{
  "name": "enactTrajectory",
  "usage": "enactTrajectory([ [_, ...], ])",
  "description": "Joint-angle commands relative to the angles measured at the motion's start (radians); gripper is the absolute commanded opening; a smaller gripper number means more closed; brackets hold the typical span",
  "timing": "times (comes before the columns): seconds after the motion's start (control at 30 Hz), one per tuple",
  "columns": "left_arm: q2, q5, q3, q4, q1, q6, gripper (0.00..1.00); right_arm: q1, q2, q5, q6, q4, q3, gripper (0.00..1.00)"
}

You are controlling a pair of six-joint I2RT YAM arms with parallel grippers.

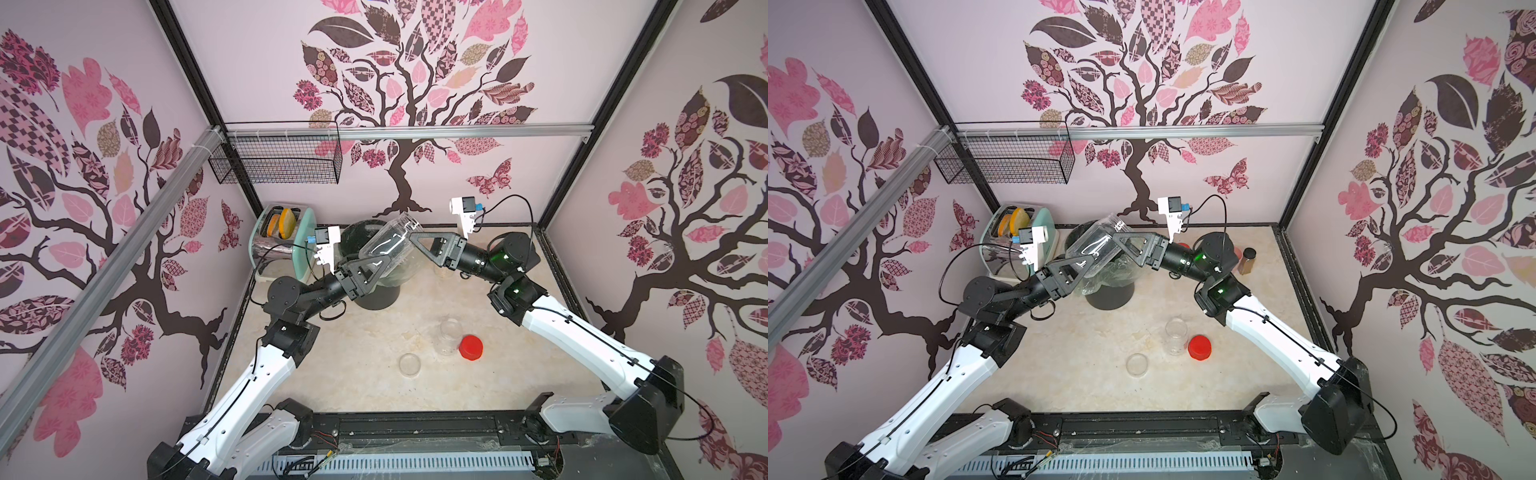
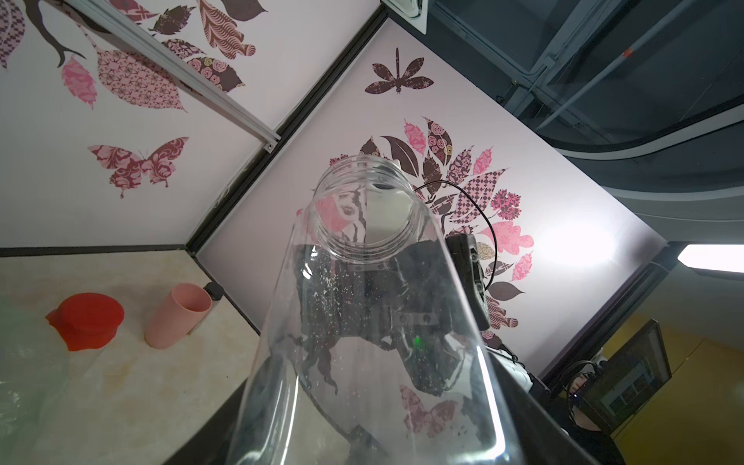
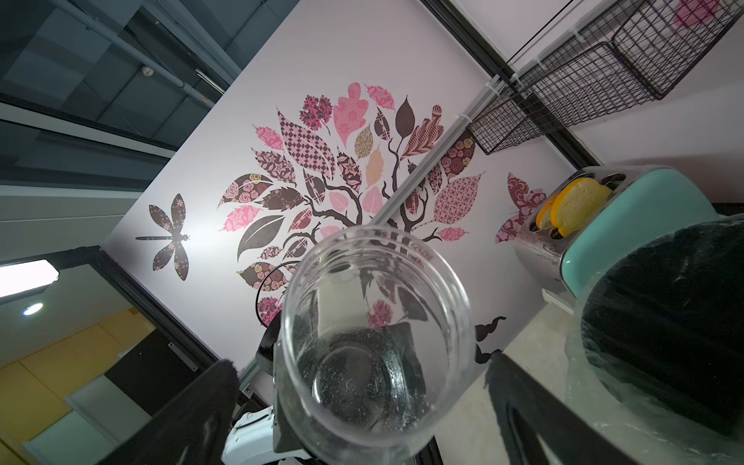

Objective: Empty expired oatmeal from jars
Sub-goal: Place the jar at the center of the board.

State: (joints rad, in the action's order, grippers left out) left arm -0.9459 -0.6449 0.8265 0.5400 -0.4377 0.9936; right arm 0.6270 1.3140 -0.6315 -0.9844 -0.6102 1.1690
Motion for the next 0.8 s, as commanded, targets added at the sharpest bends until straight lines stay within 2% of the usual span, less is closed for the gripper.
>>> enactTrajectory([
  [0.0,0.001,0.010,0.013,0.033,-0.004,-0.044,0.00,0.001,0.004,-0.023,-0.015,-0.041,0.050,1.00],
  [0.63,-0.004,-0.007,0.008,0.054,-0.012,-0.041,0.00,0.022,0.111,-0.081,-0.060,-0.102,0.141,1.00],
  [0.77,-0.001,-0.012,0.008,0.055,-0.014,-0.041,0.00,0.024,0.117,-0.077,-0.057,-0.107,0.136,0.94],
])
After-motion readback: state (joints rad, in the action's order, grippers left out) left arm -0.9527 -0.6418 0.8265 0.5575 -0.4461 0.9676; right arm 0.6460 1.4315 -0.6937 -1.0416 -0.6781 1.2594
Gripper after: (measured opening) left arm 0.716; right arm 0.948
